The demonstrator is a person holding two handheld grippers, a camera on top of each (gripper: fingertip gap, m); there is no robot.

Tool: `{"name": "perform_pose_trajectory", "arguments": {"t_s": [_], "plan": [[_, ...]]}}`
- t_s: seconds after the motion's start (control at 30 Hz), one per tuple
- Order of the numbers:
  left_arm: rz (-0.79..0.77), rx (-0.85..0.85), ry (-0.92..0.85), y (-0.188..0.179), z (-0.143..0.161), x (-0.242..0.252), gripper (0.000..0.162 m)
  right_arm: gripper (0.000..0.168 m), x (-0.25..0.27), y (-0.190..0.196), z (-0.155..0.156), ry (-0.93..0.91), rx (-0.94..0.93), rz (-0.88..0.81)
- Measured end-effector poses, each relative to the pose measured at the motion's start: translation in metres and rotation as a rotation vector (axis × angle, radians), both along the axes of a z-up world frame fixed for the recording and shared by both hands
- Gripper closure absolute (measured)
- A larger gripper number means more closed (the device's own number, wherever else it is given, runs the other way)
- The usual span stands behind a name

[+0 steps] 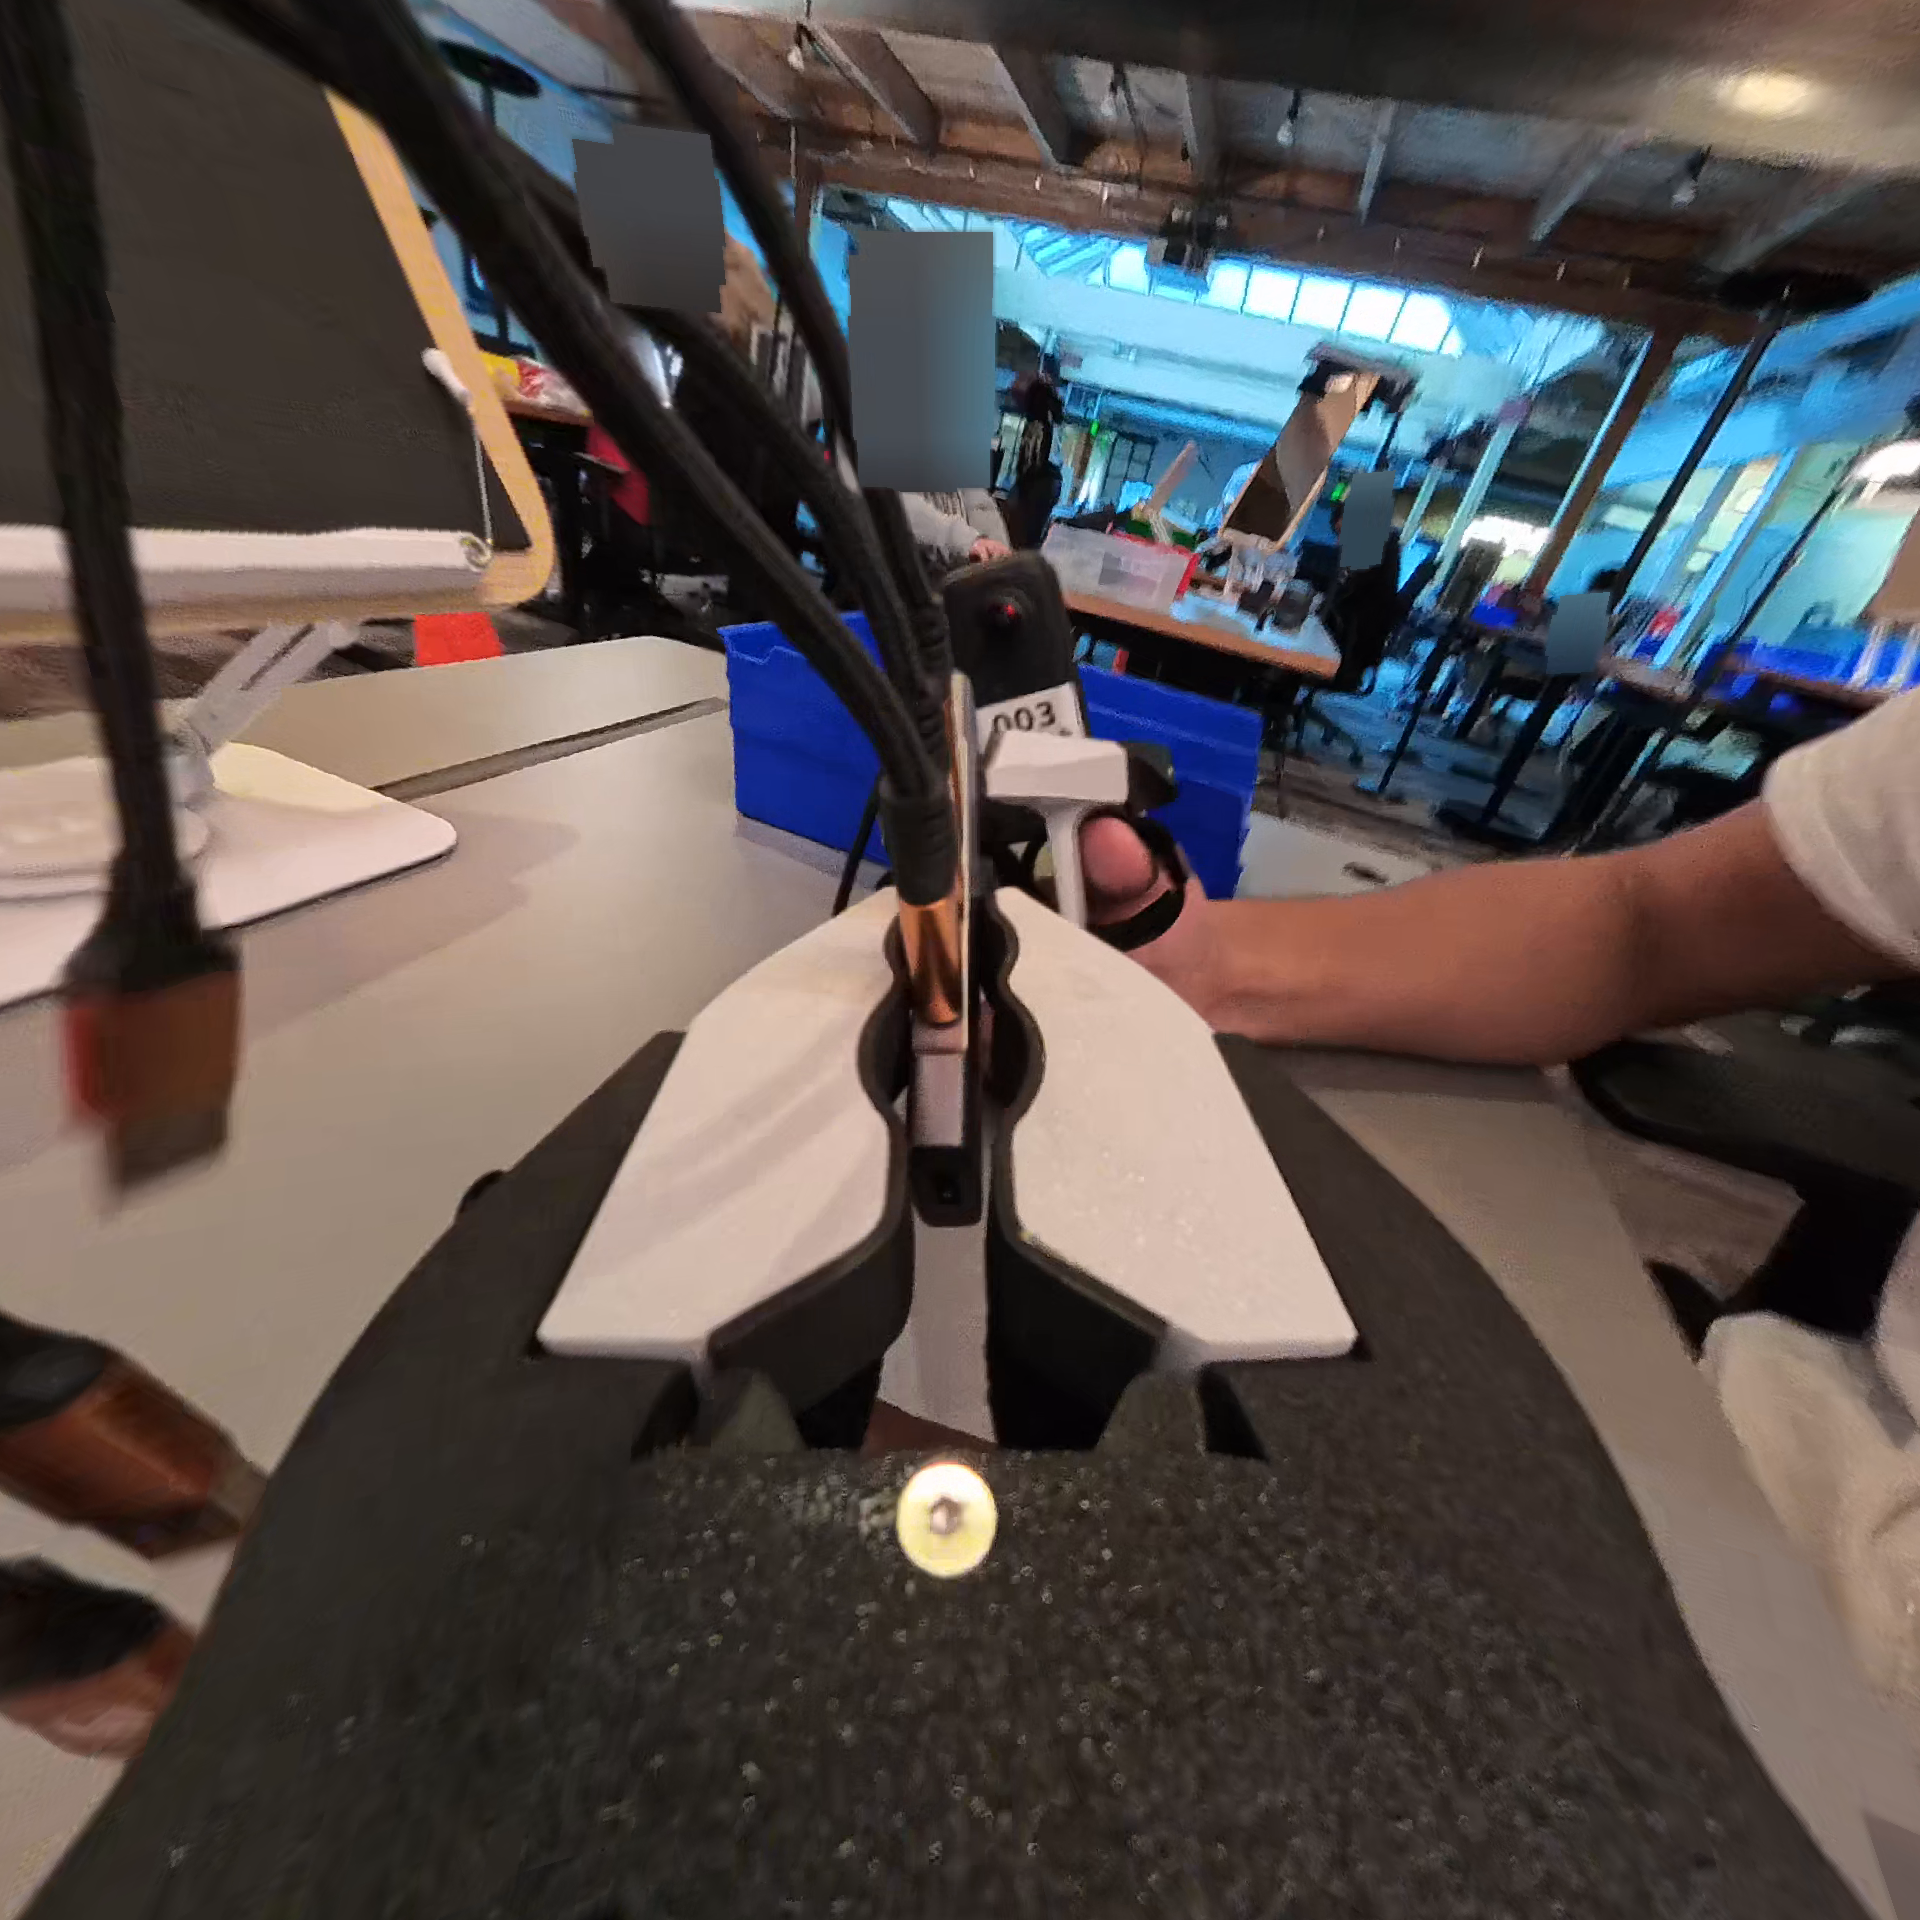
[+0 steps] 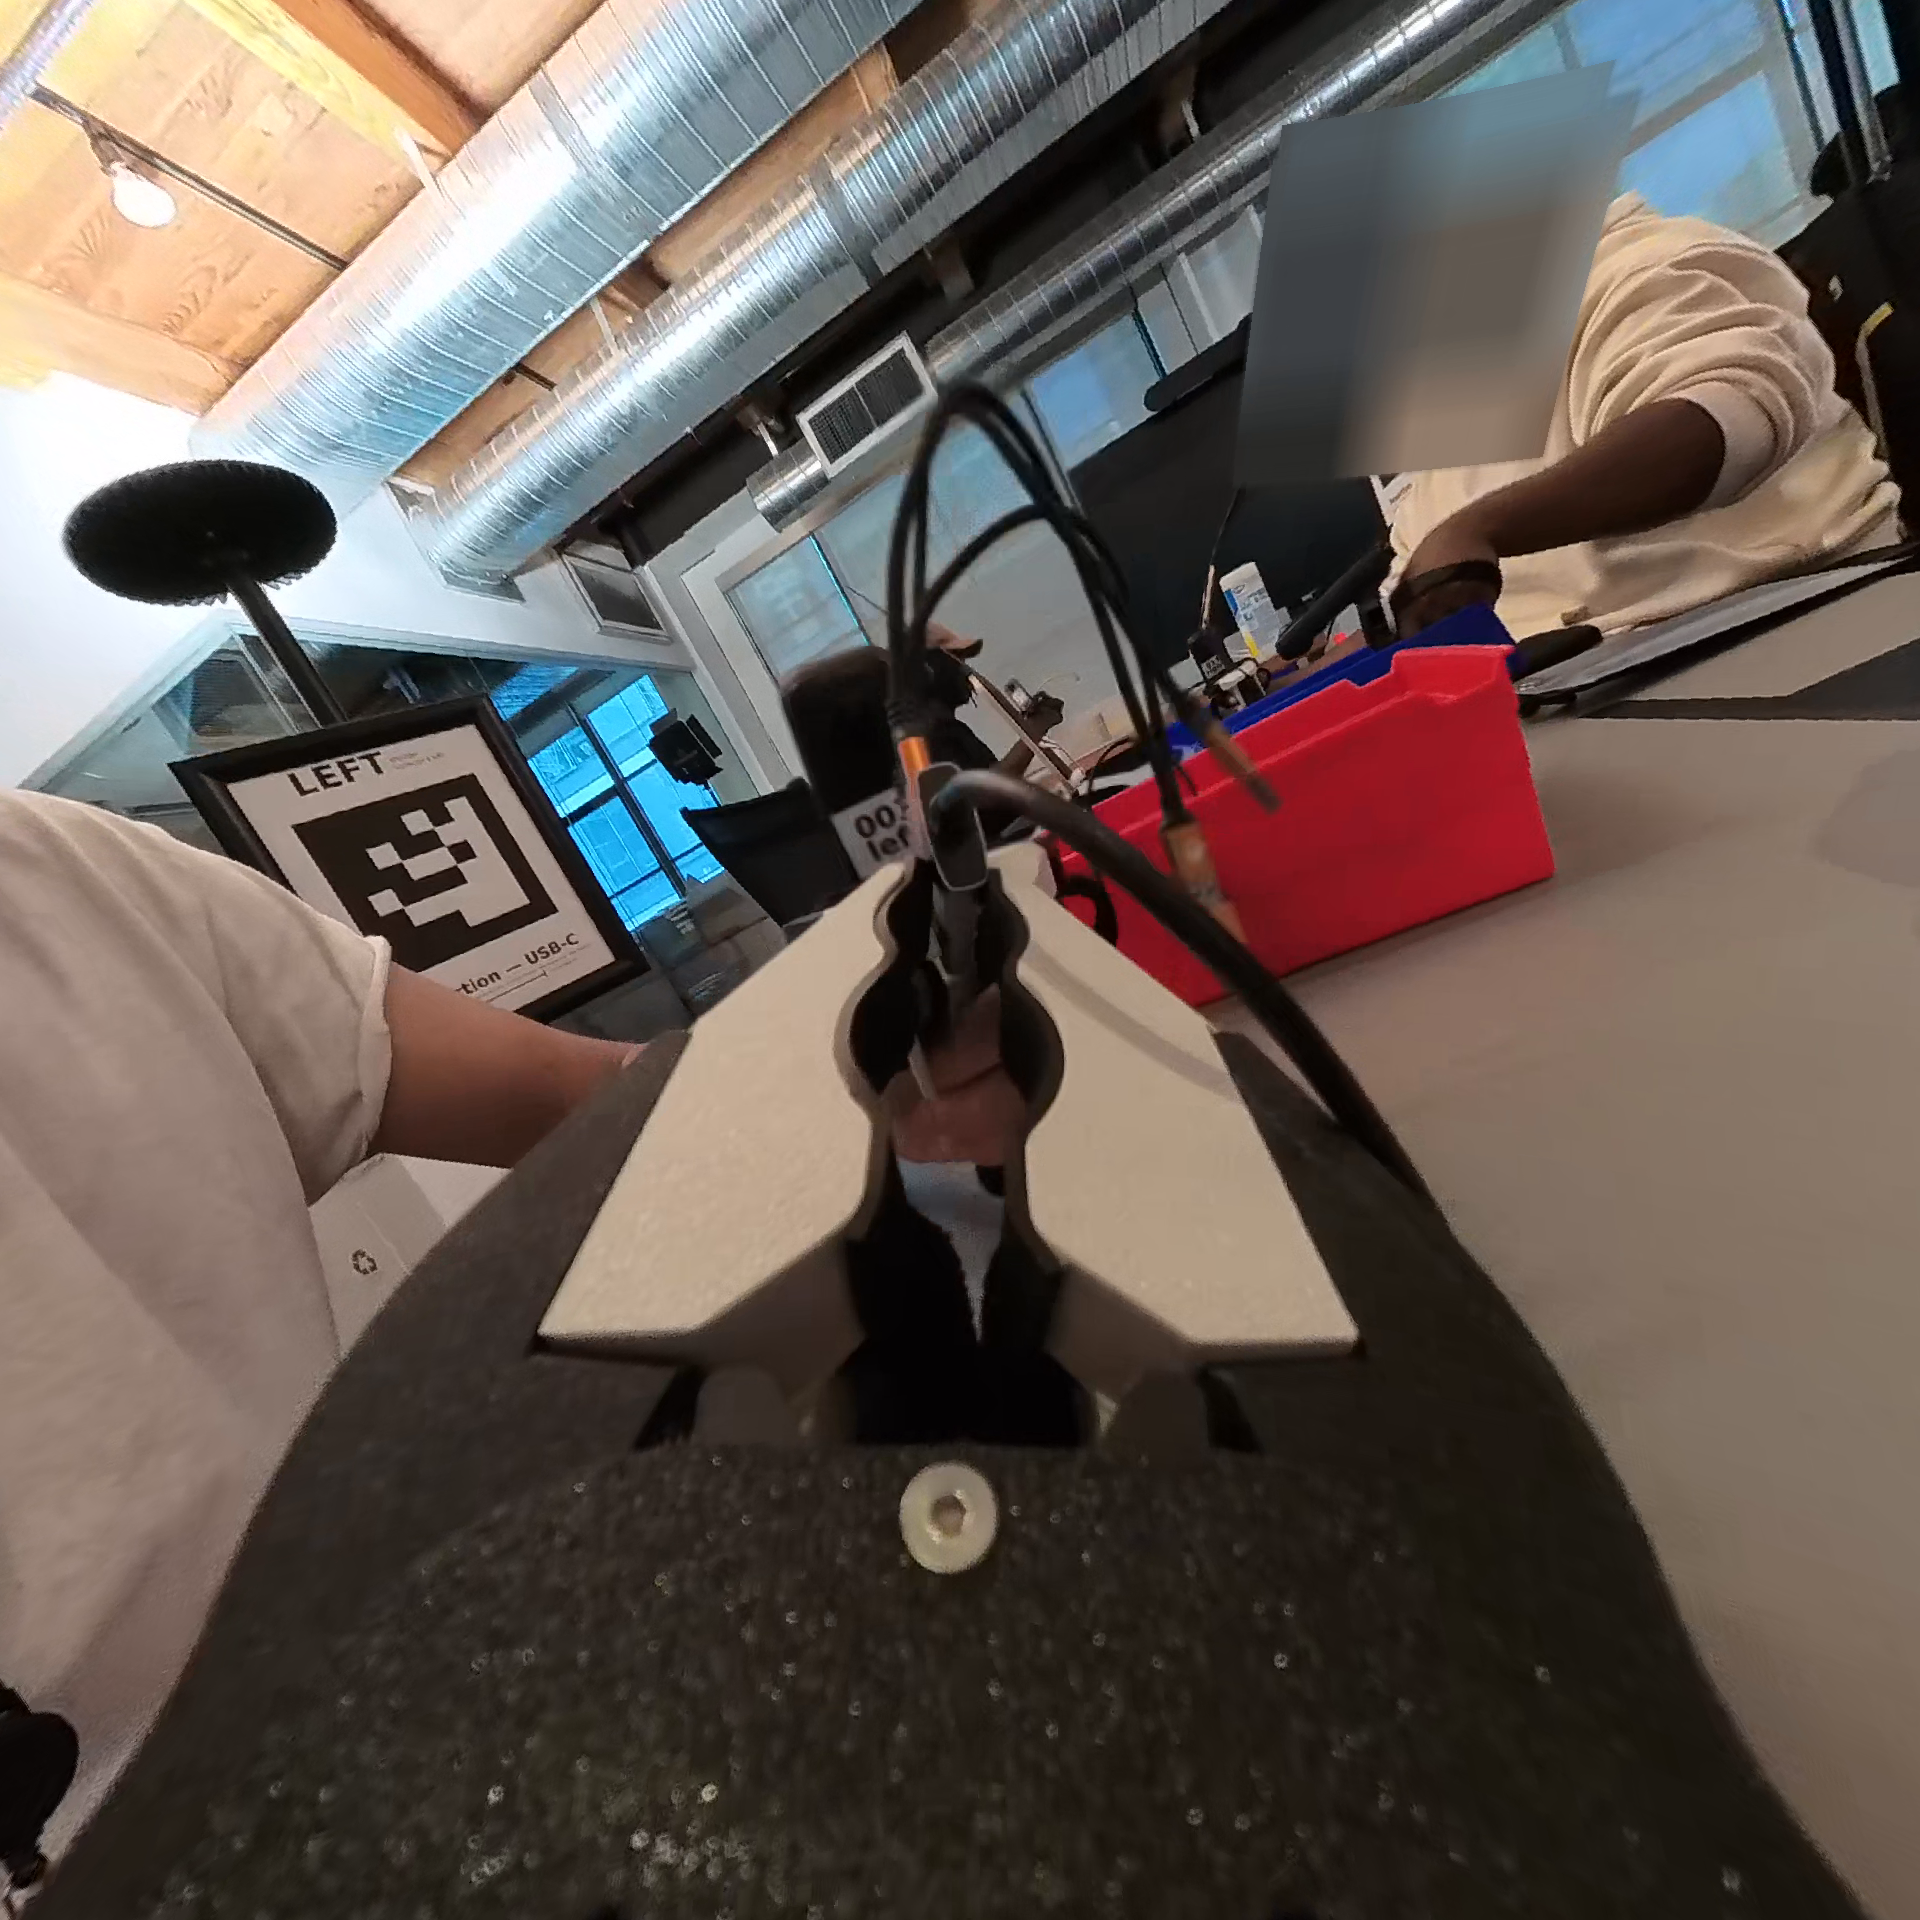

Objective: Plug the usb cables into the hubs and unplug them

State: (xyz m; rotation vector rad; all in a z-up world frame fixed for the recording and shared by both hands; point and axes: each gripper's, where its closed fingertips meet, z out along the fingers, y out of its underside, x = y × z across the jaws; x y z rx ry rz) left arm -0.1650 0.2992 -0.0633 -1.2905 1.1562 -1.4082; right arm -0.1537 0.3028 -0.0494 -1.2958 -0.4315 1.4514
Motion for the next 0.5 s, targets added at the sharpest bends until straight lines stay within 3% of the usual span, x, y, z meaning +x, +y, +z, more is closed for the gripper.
{"name": "perform_pose_trajectory", "arguments": {"t_s": [0.1, 0.2, 0.27, 0.33, 0.4, 0.5], "plan": [[0.079, 0.170, 0.068, 0.013, -0.003, -0.001, 0.153, 0.162, 0.001, 0.010, -0.013, -0.074, -0.051, -0.047], [0.228, 0.342, 0.144, 0.049, -0.002, -0.005, 0.153, 0.140, -0.003, 0.024, -0.037, -0.216, -0.153, -0.137], [0.372, 0.538, 0.254, 0.079, -0.009, -0.008, 0.153, 0.137, -0.006, 0.029, -0.046, -0.335, -0.184, -0.214], [0.489, 0.688, 0.341, 0.099, -0.016, -0.008, 0.153, 0.137, -0.007, 0.029, -0.054, -0.543, -0.124, -0.321], [0.565, 0.802, 0.414, 0.106, -0.029, -0.003, 0.153, 0.137, 0.011, 0.036, -0.058, -0.795, -0.014, -0.546], [0.596, 1.037, 0.487, 0.098, -0.043, 0.009, 0.152, 0.142, 0.022, 0.038, -0.044, -0.935, 0.106, -0.742]]}}
